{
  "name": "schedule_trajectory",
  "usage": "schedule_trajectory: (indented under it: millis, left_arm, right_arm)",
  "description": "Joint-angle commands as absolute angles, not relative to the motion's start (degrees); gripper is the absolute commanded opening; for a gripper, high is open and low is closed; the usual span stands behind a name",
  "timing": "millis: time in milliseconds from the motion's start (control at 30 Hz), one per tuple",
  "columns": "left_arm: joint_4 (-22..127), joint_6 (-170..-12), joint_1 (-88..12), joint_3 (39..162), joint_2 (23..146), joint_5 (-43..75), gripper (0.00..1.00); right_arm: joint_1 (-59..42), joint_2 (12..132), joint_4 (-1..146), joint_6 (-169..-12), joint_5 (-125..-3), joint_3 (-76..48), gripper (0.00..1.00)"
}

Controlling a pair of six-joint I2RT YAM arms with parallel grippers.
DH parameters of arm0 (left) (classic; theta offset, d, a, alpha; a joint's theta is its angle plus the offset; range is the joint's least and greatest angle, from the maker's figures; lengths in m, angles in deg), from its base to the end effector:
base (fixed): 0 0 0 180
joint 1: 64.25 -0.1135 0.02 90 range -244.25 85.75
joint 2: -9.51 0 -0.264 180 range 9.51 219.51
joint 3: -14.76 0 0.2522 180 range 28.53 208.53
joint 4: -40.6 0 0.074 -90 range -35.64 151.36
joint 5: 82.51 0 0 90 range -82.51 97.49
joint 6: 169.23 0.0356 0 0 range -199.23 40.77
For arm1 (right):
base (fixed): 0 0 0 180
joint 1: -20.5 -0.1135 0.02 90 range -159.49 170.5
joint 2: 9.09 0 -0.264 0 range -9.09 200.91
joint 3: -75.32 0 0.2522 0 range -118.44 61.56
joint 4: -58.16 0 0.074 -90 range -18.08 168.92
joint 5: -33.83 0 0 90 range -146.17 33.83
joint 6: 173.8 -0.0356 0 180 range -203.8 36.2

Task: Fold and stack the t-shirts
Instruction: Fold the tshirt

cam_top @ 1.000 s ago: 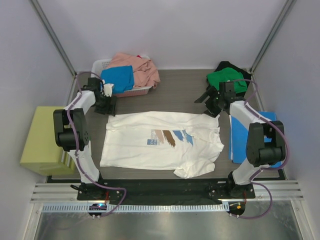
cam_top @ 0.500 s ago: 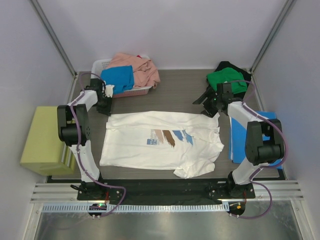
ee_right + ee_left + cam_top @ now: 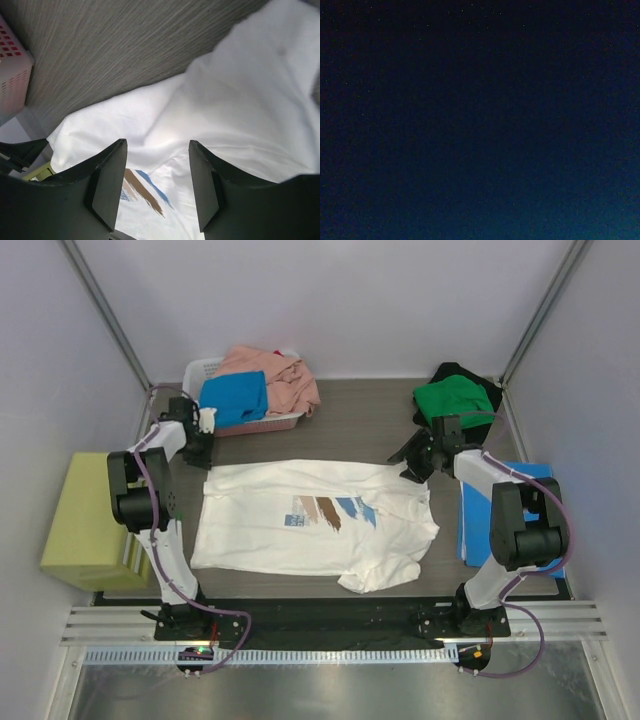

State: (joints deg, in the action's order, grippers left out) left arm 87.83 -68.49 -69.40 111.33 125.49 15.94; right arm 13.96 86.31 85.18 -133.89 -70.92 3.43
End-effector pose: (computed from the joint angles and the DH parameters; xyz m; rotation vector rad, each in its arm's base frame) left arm 0.4156 0.0322 0.1667 0.1738 2.7103 -0.1211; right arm 0.3418 0.0483 0.1920 0.8387 2.4197 0.7268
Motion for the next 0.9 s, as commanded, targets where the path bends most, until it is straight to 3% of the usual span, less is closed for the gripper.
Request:
schedule_trajectory:
  millis: [0, 233, 267, 300, 367, 400, 467, 633, 867]
  left_arm:
    - [84.8, -68.9, -75.0, 111.8, 125.6, 13.3, 0.00]
    - [84.7, -70.8, -74.6, 110.6, 120.7, 16.5, 0.02]
    - [85.0, -70.9, -74.4, 110.5, 119.9, 17.2, 0.10]
    - [85.4, -70.9, -74.2, 110.3, 119.0, 17.6, 0.35]
    - [86.1, -70.8, -73.9, 109.6, 115.8, 18.4, 0.57]
    - [86.3, -70.9, -73.8, 109.2, 114.5, 18.6, 0.77]
    - [86.4, -70.9, -73.8, 107.5, 110.0, 20.4, 0.99]
    - [87.0, -70.3, -72.5, 105.3, 103.8, 23.2, 1.00]
    - [92.1, -69.4, -70.0, 107.0, 108.2, 24.0, 1.00]
  right_arm:
    - [13.6, 83.6, 84.2, -132.8, -70.9, 5.0, 0.58]
    - [13.7, 85.7, 83.2, -133.5, -71.2, 6.3, 0.58]
    - [13.7, 86.0, 83.1, -133.4, -71.2, 6.3, 0.58]
    - [13.7, 86.4, 83.1, -133.3, -71.2, 6.0, 0.58]
    - [13.7, 87.1, 83.0, -133.2, -70.9, 6.0, 0.57]
    - [13.7, 87.3, 82.9, -132.8, -70.5, 6.0, 0.57]
    - [13.7, 88.5, 82.8, -132.6, -70.1, 6.0, 0.57]
    - [13.7, 91.7, 82.7, -132.0, -69.5, 4.9, 0.56]
    - [17.7, 97.5, 85.0, -130.2, -67.2, -1.7, 0.55]
